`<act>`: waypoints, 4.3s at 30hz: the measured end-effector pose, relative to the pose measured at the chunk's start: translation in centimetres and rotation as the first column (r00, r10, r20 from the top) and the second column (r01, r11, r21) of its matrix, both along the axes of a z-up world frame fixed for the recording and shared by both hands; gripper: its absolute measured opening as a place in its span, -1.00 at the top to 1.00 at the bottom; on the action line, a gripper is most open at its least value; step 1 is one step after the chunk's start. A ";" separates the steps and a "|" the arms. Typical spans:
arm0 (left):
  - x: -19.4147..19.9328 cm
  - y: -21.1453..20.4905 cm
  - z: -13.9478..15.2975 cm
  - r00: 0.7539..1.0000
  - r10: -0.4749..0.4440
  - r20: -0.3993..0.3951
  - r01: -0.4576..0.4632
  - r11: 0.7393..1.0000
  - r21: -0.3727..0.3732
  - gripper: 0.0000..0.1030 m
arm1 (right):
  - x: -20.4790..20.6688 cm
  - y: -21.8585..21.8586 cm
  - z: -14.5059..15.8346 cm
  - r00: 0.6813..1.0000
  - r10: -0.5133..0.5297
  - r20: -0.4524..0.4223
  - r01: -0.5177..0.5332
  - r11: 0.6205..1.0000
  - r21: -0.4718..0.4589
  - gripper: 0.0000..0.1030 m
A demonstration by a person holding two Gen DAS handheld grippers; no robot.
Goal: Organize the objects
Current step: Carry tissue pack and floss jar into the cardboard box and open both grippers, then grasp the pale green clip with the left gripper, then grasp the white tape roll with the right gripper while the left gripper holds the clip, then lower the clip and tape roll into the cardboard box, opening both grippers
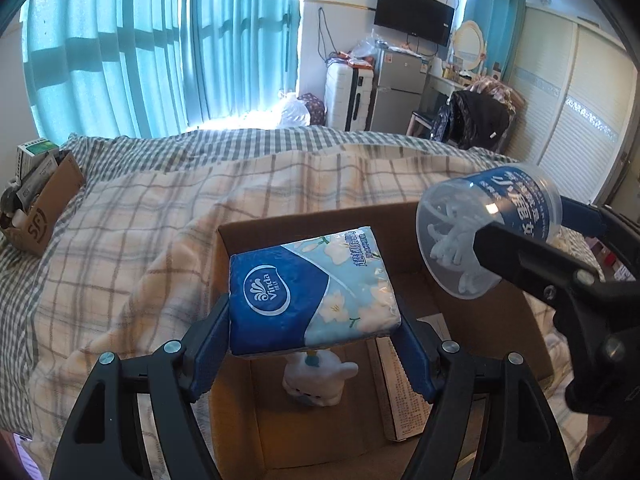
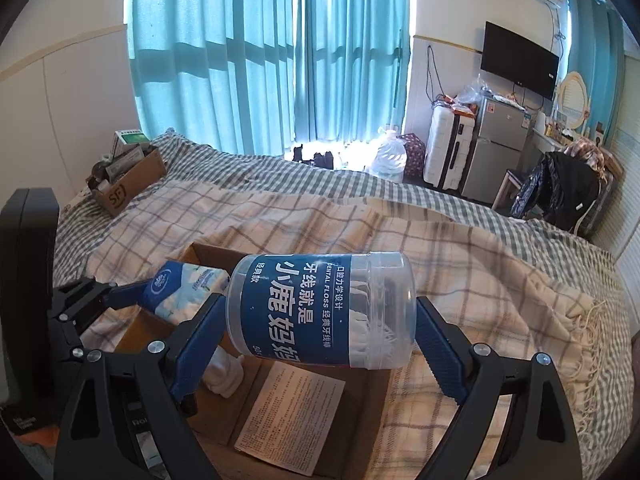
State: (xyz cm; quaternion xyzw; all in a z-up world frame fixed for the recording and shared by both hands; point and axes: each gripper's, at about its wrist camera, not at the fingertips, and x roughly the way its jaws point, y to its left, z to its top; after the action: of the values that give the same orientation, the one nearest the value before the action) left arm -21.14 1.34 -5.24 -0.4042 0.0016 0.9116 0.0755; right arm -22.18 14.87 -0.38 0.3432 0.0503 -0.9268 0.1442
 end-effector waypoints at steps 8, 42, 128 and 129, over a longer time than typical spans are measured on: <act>0.6 -0.3 0.7 1.000 0.010 0.008 -0.011 1.000 0.014 -0.76 | 0.7 -0.2 1.2 1.000 0.000 -0.001 0.000 0.999 -0.037 -0.78; 17.6 -8.0 6.1 0.984 0.165 -0.067 -0.164 0.986 0.009 -0.87 | 19.1 -1.1 7.5 0.996 0.012 -0.093 -0.006 0.998 0.063 -0.99; 14.7 -1.2 -11.1 0.975 -0.039 0.221 0.040 0.999 0.000 0.00 | 15.0 -1.7 -10.5 0.974 0.034 0.223 -0.032 0.999 -0.009 -0.59; 15.0 -1.2 -11.1 0.976 -0.045 0.215 0.046 0.999 0.000 0.03 | 15.0 -1.7 -10.5 0.975 0.036 0.221 -0.035 0.999 -0.007 -0.59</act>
State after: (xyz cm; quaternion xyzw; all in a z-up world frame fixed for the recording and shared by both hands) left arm -6.13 0.11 -16.34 -0.5005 0.0047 0.8605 0.0950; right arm -7.21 13.14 -10.85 0.4432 0.0385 -0.8801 0.1661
